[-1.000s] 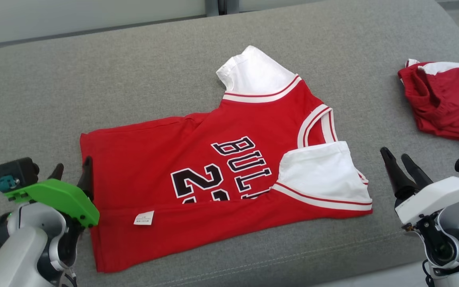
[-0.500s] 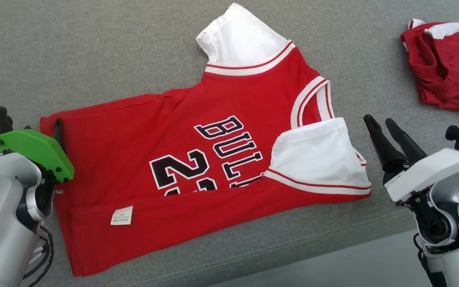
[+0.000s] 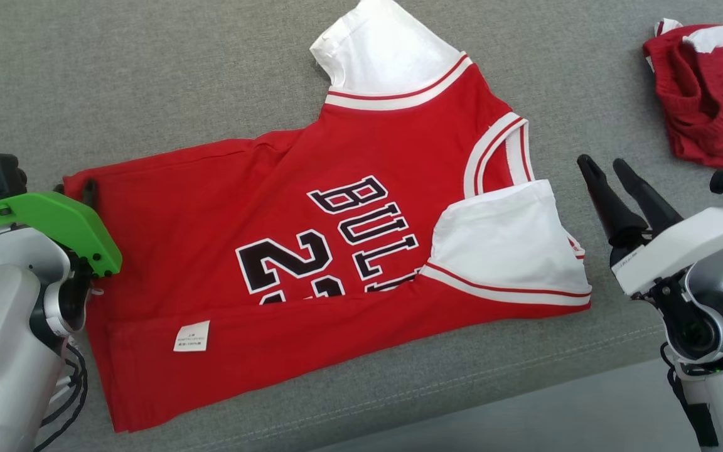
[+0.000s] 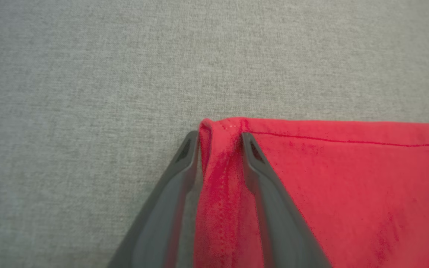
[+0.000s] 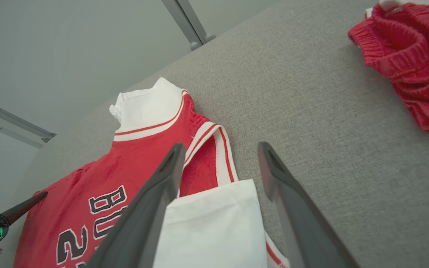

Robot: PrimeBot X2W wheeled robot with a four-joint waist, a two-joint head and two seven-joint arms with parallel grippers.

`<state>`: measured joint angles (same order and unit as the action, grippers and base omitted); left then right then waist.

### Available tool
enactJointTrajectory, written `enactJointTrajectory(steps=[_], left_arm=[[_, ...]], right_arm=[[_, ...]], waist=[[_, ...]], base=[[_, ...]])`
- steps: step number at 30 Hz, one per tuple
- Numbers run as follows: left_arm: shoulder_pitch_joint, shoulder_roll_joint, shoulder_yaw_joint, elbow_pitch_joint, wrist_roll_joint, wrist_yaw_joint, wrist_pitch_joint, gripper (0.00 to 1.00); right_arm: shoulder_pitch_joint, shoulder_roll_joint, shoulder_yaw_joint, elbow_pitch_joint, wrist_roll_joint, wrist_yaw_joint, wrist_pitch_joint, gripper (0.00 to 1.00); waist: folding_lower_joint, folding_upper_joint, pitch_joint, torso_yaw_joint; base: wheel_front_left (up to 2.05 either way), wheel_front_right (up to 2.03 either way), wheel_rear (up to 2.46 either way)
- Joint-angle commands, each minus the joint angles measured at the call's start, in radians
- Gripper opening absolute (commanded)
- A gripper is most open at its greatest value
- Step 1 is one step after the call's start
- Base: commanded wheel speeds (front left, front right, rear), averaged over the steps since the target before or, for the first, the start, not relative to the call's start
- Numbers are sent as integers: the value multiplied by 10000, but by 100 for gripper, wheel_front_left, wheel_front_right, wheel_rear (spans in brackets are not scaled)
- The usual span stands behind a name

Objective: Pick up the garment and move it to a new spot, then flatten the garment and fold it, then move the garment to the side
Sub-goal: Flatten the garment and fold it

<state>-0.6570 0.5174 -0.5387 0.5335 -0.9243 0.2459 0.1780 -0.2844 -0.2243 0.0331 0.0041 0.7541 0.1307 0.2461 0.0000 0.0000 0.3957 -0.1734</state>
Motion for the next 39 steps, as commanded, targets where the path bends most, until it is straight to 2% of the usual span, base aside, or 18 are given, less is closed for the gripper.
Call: enactJointTrajectory(steps=[1,6,16,25,31,39], left_arm=[[-18,-83,-146,-12,62,-123,64,0],[-28,-215,-115,-294,137,-300,-448,0],[129,-794,-334,-1290,258,-393,-1109,0],[-139,-1580,-717,-2143,385,-351,-1358,0],[-532,-2144,-967,-2163,479,-497,-1535,0],[-1035,-2764,-1191,-1773,529,-746,-1752,0]], right_arm=[[-319,-110,-6,5,-97,-1,69,100],[-1311,-290,124,451,-645,-1,439,100],[-4241,-369,652,2501,-1530,-1,1393,100],[-6963,-664,908,5189,-2465,-1,2508,100],[-8371,-911,1215,6651,-3239,-1,3118,100],[-9450,-950,1220,8263,-4083,-1,3171,100]], waist=[[0,0,-13,141],[0,0,-47,429],[0,0,201,1432],[0,0,832,2843],[0,0,1315,3638],[0,0,1708,4298]], base=[[0,0,0],[0,0,0],[0,0,0],[0,0,0],[0,0,0],[0,0,0]])
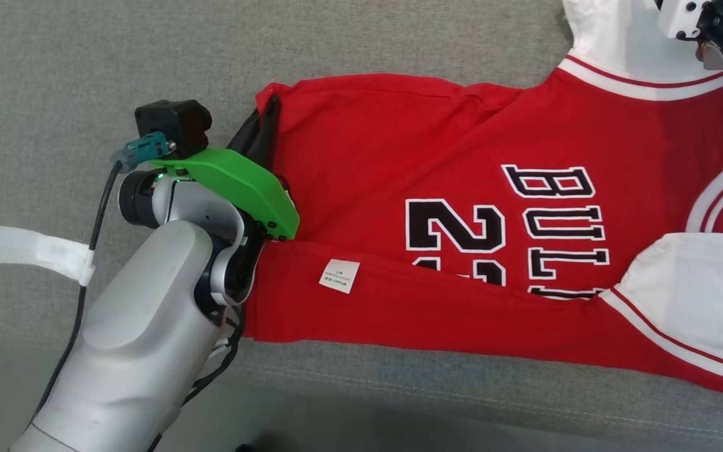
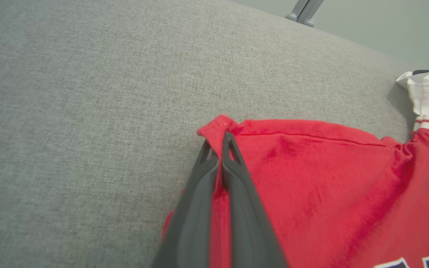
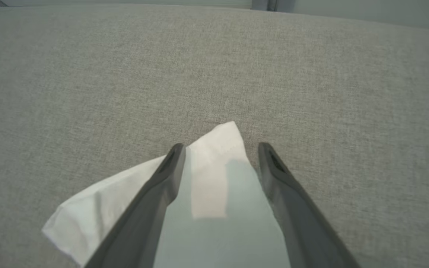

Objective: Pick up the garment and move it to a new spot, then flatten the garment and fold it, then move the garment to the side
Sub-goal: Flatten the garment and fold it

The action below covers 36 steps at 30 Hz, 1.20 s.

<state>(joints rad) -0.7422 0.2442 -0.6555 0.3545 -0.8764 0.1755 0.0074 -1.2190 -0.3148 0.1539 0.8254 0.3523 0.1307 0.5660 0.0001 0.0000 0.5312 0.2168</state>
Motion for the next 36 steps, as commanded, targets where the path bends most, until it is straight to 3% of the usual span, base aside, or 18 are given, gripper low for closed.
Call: enactJointTrajectory(steps=[1,7,9,12,25,36], left_arm=[[-234,-90,-46,75,59,-78,-83,0],[-458,-316,-151,482,94,-256,-232,0],[-477,-308,-155,555,83,-273,-253,0],[-491,-296,-141,645,42,-312,-268,0],[-587,39,93,1294,-412,-418,196,0],[-341,566,248,1714,-659,-488,621,0]], right_arm=[[-191,-56,17,200,-144,-1,-70,100],[-523,33,92,1253,-585,-1,-59,99],[-563,84,134,1404,-609,-1,-86,42],[-567,91,247,1517,-634,-1,-253,0],[-260,356,549,1705,93,-1,-1638,0],[1112,80,1668,552,2190,-1,-2440,0]], waist=[[-1,0,377,446],[-1,0,367,548],[-1,0,316,516],[-1,0,243,467],[-1,0,-564,-207],[-1,0,-1771,-962]], base=[[0,0,0],[0,0,0],[0,0,0],[0,0,0],[0,0,0],[0,0,0]])
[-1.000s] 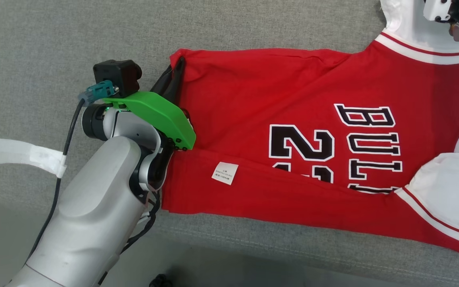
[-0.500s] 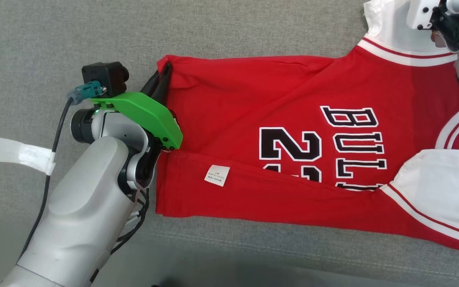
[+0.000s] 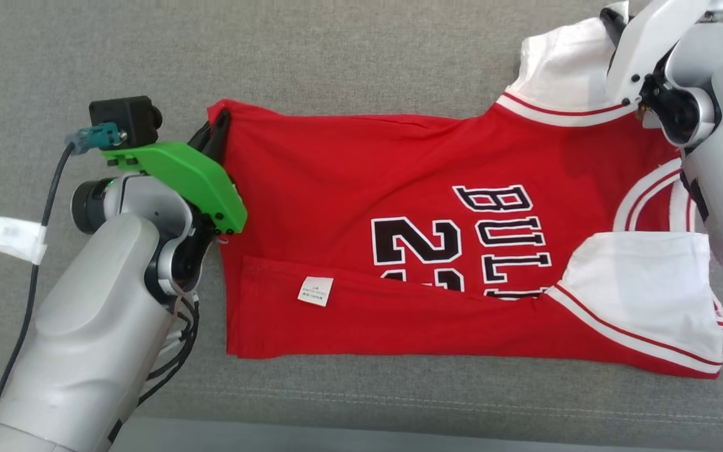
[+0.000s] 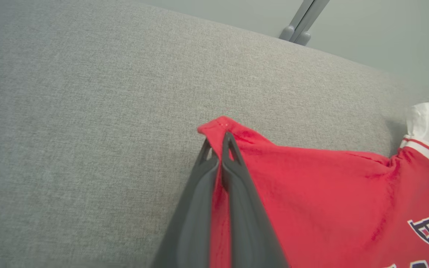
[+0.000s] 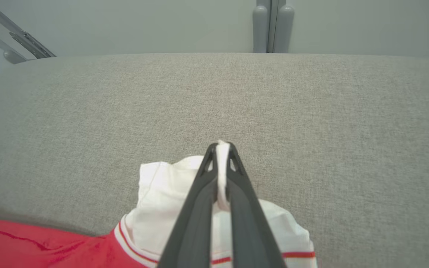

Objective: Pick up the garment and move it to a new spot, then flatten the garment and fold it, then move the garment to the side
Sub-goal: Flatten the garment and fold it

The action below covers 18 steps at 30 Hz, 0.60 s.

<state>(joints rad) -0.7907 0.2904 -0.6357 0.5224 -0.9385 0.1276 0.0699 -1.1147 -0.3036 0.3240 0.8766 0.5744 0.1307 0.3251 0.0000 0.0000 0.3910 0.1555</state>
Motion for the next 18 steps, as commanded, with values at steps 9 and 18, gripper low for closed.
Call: enactJointTrajectory(steps=[9,18], left_arm=[[1433,758,418,-758,-392,238,-335,0],[3215,1277,725,-1932,-633,605,-957,0]], right_arm=[[1926,-1110,982,-2173,2006,-1,-663,0],[4591,-2085,1274,-4749,3343,-1,-1357,0]], waist=[[0,0,-1130,-923],[0,0,-1726,-1359]], base=[[0,0,0],[0,0,0]])
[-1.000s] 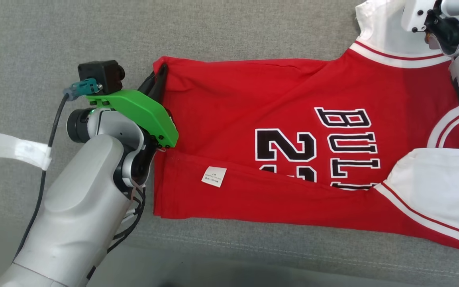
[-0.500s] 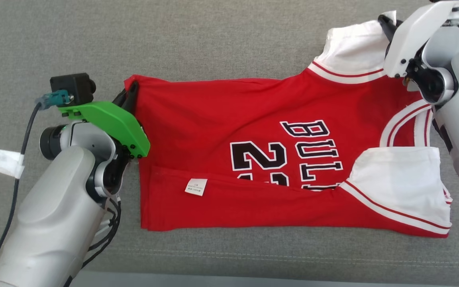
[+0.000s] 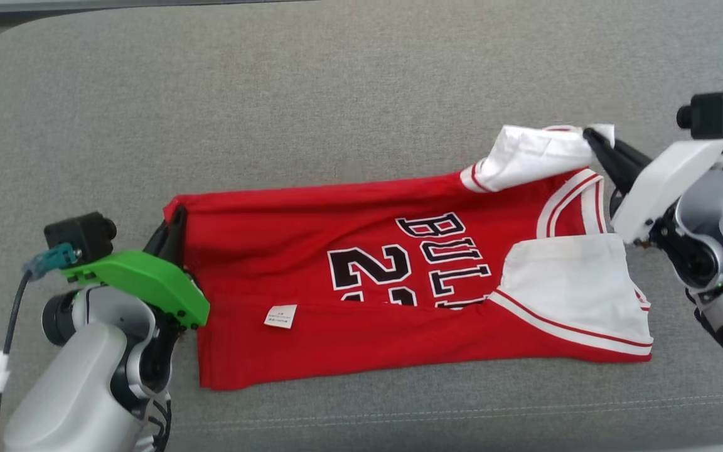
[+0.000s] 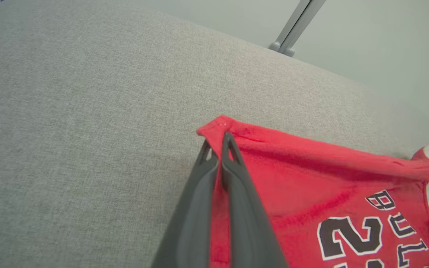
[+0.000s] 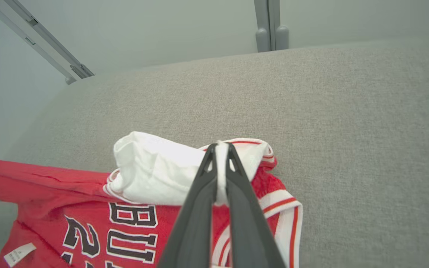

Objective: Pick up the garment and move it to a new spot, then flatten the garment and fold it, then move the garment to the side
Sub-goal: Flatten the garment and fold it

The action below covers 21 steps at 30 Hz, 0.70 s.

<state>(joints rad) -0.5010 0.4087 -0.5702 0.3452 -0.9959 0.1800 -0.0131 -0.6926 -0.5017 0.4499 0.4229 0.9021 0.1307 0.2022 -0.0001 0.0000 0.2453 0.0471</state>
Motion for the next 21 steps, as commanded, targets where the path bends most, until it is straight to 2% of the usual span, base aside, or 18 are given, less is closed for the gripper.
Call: enactJointTrajectory(steps=[1,11,21], left_arm=[[535,120,84,-323,-79,138,-211,0],[2294,292,118,-1232,-231,673,-716,0],[3325,142,28,-1388,-365,961,-972,0]], right_arm=[[656,-157,1,-420,159,-1,-199,0],[2628,-301,-169,-1593,348,-1,-623,0],[3911,-143,-301,-2062,-285,-1,-953,0]], waist=[[1,0,-299,-306],[1,0,-402,-463],[1,0,-547,-528]], base=[[0,0,0],[0,0,0],[0,0,0]])
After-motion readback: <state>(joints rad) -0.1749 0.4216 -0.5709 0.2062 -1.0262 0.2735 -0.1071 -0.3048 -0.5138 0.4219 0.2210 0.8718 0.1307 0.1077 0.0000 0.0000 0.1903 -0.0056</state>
